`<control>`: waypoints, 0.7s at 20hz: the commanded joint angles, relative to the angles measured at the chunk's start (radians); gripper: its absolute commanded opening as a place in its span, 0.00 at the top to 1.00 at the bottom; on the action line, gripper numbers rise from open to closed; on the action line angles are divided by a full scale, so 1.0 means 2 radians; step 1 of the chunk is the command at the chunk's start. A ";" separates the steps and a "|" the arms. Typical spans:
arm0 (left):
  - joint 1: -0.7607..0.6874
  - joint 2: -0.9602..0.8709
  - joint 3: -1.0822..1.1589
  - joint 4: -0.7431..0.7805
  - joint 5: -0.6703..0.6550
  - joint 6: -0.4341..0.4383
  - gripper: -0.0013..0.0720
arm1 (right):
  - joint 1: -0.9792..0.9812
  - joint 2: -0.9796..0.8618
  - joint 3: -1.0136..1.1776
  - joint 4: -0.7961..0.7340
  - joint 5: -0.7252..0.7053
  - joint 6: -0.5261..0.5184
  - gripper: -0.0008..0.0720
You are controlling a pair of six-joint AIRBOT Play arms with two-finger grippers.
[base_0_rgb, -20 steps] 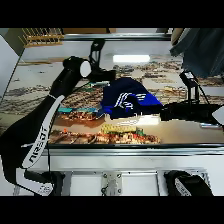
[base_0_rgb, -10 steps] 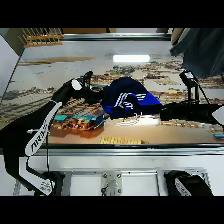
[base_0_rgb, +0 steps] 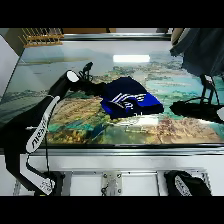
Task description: Fold the clothes and pants, and hang the long-sleeved shirts on hangers.
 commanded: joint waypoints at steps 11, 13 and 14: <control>0.019 0.035 0.012 -0.002 -0.015 0.012 0.97 | 0.038 -0.284 -0.050 0.298 -0.291 -0.167 0.09; 0.019 0.035 0.012 -0.002 -0.015 0.012 0.97 | 0.058 -0.305 -0.030 0.319 -0.296 -0.191 0.09; 0.020 0.035 0.012 -0.002 -0.015 0.012 0.97 | 0.065 -0.313 -0.017 0.319 -0.298 -0.191 0.11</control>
